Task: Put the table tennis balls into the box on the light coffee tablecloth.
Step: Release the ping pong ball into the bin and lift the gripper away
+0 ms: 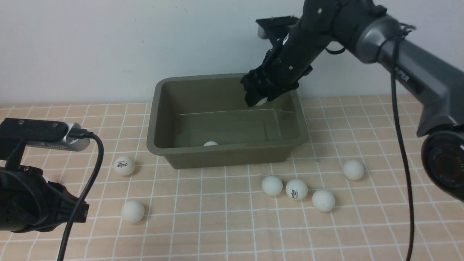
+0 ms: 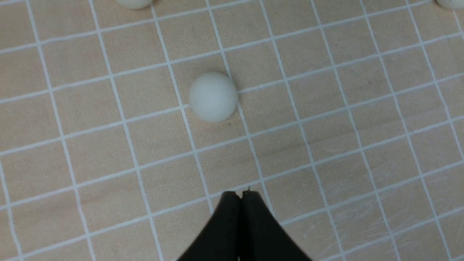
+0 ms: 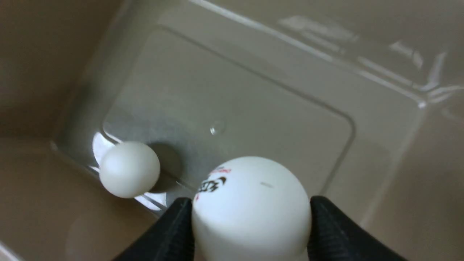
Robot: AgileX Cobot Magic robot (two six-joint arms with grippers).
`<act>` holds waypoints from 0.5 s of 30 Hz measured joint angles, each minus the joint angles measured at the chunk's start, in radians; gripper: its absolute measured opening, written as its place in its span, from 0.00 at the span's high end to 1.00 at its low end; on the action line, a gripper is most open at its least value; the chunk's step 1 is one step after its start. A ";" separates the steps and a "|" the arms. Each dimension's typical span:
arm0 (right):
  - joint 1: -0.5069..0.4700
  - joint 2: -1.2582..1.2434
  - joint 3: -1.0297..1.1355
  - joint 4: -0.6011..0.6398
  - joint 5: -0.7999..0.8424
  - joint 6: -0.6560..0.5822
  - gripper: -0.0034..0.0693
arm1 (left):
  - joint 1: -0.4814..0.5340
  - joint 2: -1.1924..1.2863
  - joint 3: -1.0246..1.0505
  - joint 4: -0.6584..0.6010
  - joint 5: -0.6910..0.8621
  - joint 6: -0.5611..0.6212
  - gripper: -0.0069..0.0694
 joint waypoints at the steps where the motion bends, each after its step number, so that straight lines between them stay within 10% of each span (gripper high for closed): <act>1: 0.002 0.004 0.001 0.000 0.000 0.000 0.45 | 0.000 0.000 0.000 0.000 0.000 0.001 1.00; 15: 0.004 0.002 0.000 -0.021 -0.001 0.014 0.32 | 0.000 0.000 0.000 0.000 0.000 0.003 1.00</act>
